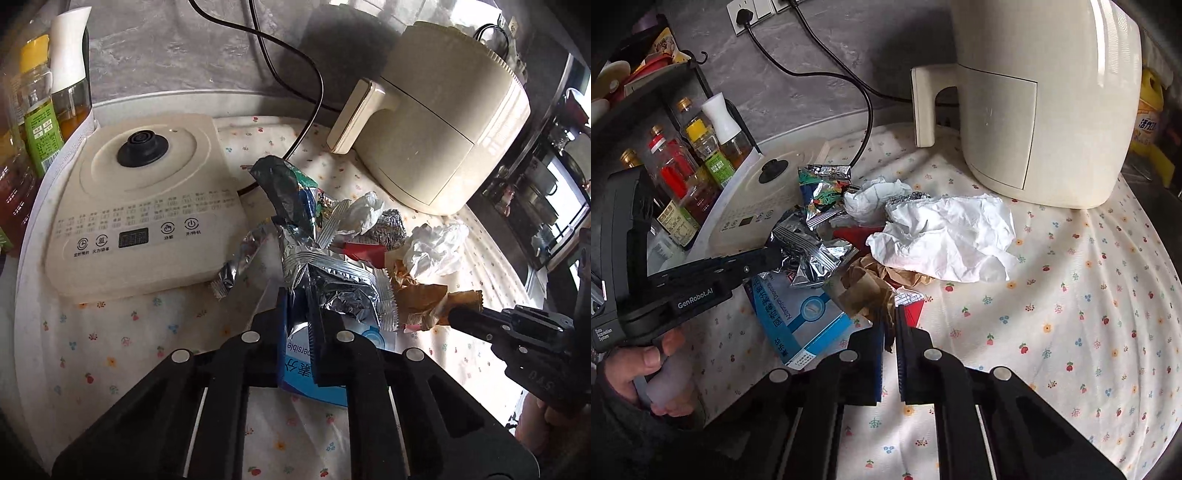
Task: Collect trash
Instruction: 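Grasp the silver foil snack bag with the left tool, then carry the foil bag over the white bucket and open the left tool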
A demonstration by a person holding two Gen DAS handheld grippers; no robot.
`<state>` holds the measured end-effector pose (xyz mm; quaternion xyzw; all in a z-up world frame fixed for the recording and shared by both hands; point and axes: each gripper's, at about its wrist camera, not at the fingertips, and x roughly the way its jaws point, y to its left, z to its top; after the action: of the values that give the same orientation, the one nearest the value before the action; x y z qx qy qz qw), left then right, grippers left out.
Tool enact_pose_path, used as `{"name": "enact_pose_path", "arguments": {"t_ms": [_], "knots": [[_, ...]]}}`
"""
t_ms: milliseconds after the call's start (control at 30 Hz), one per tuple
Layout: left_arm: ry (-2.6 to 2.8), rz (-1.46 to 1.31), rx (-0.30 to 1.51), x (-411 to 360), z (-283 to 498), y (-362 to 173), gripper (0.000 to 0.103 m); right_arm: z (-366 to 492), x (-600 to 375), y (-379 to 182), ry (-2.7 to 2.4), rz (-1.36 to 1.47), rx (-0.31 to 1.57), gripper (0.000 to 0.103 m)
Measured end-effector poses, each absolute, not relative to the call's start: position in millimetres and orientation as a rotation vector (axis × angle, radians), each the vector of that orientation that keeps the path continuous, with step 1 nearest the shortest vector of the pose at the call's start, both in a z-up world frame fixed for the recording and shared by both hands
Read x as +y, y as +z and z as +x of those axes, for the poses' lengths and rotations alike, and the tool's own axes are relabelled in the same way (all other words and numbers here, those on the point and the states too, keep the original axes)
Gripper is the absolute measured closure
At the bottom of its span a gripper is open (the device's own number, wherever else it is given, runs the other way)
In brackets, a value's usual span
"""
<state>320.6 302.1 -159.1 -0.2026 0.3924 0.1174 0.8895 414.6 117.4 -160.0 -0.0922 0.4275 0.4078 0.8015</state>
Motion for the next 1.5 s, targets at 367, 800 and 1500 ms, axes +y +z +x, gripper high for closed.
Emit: {"name": "enact_pose_path", "arguments": {"t_ms": [367,800,1500], "knots": [[0.298,-0.386,0.701,285.8,289.9,-120.3,0.095,393.0,85.1,-122.9,0.917,-0.147,0.839,0.098],[0.311,-0.345,0.596,209.1,264.1,-78.0,0.095,357.3,-12.0,-77.7,0.933,-0.114,0.722,0.098],[0.137,-0.233,0.623,9.5,252.7,-54.7,0.094,318.3,-260.2,-77.0,0.696,0.058,0.699,0.097]]}}
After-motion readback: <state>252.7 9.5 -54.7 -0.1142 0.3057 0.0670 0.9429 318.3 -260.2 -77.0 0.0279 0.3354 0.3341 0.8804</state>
